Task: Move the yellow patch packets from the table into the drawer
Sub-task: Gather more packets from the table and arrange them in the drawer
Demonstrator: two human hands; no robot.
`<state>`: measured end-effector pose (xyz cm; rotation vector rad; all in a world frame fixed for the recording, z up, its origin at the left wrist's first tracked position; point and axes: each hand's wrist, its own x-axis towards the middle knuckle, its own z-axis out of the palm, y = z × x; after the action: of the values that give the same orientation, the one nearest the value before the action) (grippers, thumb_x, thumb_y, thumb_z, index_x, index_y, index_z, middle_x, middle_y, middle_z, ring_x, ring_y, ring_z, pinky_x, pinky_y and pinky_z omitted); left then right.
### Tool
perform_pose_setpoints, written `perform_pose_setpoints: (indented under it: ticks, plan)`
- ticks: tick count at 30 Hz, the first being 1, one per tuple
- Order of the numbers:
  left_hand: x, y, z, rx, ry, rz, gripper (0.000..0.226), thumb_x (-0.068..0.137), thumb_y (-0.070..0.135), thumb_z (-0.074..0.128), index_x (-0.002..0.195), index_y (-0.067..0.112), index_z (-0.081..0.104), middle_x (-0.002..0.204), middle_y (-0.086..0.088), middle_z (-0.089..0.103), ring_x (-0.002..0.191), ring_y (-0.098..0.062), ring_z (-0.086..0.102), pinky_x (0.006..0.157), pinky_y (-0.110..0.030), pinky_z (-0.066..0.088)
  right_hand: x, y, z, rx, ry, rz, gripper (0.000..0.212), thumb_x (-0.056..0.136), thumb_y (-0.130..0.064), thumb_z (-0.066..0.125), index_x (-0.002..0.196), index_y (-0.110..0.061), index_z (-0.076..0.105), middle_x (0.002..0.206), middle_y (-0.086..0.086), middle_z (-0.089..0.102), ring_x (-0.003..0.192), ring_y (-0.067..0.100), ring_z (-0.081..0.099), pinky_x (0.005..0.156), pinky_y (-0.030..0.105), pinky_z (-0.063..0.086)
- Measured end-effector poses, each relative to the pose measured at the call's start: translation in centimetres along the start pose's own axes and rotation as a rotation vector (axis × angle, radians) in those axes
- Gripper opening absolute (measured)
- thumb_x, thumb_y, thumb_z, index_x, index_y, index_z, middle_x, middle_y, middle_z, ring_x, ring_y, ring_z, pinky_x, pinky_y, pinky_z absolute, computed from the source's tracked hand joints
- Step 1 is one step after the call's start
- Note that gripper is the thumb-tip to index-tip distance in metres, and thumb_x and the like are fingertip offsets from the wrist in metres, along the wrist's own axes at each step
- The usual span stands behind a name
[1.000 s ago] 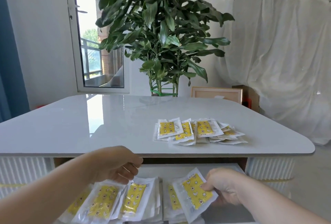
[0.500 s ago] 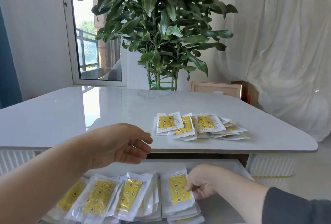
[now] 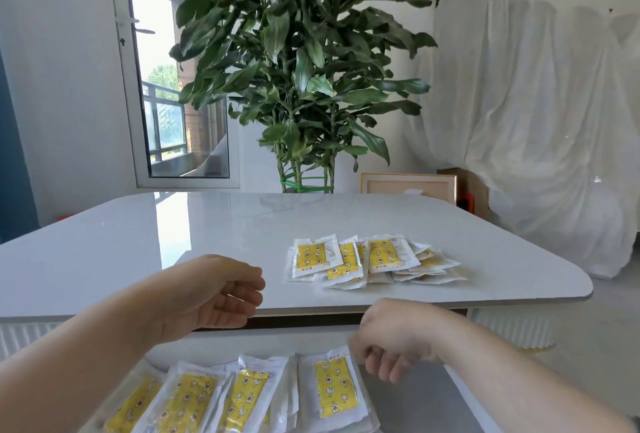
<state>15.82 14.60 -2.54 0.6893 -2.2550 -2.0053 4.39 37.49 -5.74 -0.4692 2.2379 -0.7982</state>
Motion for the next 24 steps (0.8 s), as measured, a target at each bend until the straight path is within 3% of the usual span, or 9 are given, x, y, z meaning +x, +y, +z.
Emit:
perform_pose_setpoints:
  ticks: [5, 12, 15, 16, 18, 20, 22, 24]
  plan:
    - [2.4, -0.1, 0.9, 0.001, 0.106, -0.062, 0.023, 0.088, 0.018, 0.065, 0.090, -0.006, 0.065, 0.078, -0.019, 0.063, 0.066, -0.028, 0.061, 0.062, -0.034, 0.057, -2.7, -0.5, -3.4, 0.129, 0.171, -0.151, 0.015, 0.088, -0.022, 0.056, 0.081, -0.009, 0.060, 0.070, 0.007, 0.061, 0.052, 0.016, 0.054, 0.050, 0.023, 0.050]
    - [10.5, 2.9, 5.1, 0.156, 0.253, -0.020, 0.018, 0.086, 0.015, 0.065, 0.085, 0.001, 0.053, 0.064, -0.009, 0.044, 0.055, -0.020, 0.042, 0.057, -0.029, 0.048, -2.3, 1.3, -4.5, 0.234, 0.222, -0.151, 0.010, 0.087, -0.016, 0.056, 0.080, -0.008, 0.058, 0.069, 0.008, 0.057, 0.050, 0.017, 0.050, 0.046, 0.022, 0.045]
    - [13.4, 3.8, 7.3, 0.350, 0.325, -0.039, 0.040, 0.086, 0.034, 0.066, 0.100, 0.001, 0.048, 0.063, -0.009, 0.046, 0.051, -0.020, 0.045, 0.053, -0.026, 0.041, -1.8, 1.8, -5.0, 0.255, 0.228, -0.153, 0.013, 0.089, -0.018, 0.057, 0.082, -0.008, 0.059, 0.070, 0.009, 0.059, 0.051, 0.017, 0.051, 0.047, 0.022, 0.045]
    - [14.1, 4.0, 7.9, 0.449, 0.341, -0.061, 0.052, 0.083, 0.045, 0.065, 0.103, 0.001, 0.044, 0.066, -0.009, 0.052, 0.055, -0.021, 0.052, 0.054, -0.025, 0.040, -1.6, 1.9, -5.0, 0.263, 0.227, -0.154, 0.012, 0.089, -0.018, 0.057, 0.082, -0.008, 0.058, 0.070, 0.009, 0.058, 0.051, 0.017, 0.051, 0.047, 0.022, 0.045]
    - [15.5, 4.0, 8.7, 0.617, 0.335, -0.126, 0.071, 0.076, 0.061, 0.061, 0.111, 0.003, 0.039, 0.084, -0.006, 0.061, 0.080, -0.020, 0.065, 0.064, -0.025, 0.042, -1.4, 1.8, -5.0, 0.269, 0.222, -0.156, 0.012, 0.089, -0.018, 0.057, 0.081, -0.009, 0.058, 0.069, 0.009, 0.057, 0.052, 0.017, 0.050, 0.047, 0.023, 0.045]
    - [16.3, 3.8, 8.9, 0.729, 0.336, -0.150, 0.083, 0.072, 0.067, 0.059, 0.127, 0.007, 0.040, 0.097, -0.002, 0.058, 0.099, -0.018, 0.061, 0.077, -0.025, 0.046, -1.1, 1.8, -4.8, 0.263, 0.209, -0.163, 0.013, 0.089, -0.018, 0.057, 0.081, -0.009, 0.057, 0.071, 0.010, 0.057, 0.052, 0.018, 0.050, 0.048, 0.023, 0.044]
    - [16.7, 3.7, 8.7, 0.757, 0.330, -0.126, 0.081, 0.076, 0.063, 0.061, 0.132, 0.009, 0.041, 0.117, -0.003, 0.059, 0.111, -0.018, 0.060, 0.092, -0.026, 0.049, -0.9, 1.8, -4.6, 0.262, 0.203, -0.166, 0.014, 0.091, -0.019, 0.056, 0.081, -0.008, 0.057, 0.073, 0.011, 0.056, 0.053, 0.018, 0.049, 0.048, 0.024, 0.044]
    - [16.7, 3.3, 8.3, 0.714, 0.306, -0.112, 0.068, 0.079, 0.056, 0.064, 0.126, 0.009, 0.048, 0.116, -0.005, 0.061, 0.102, -0.020, 0.063, 0.090, -0.025, 0.050, -0.7, 1.9, -4.5, 0.266, 0.205, -0.164, 0.016, 0.092, -0.020, 0.056, 0.082, -0.008, 0.057, 0.074, 0.011, 0.056, 0.053, 0.018, 0.049, 0.048, 0.024, 0.043]
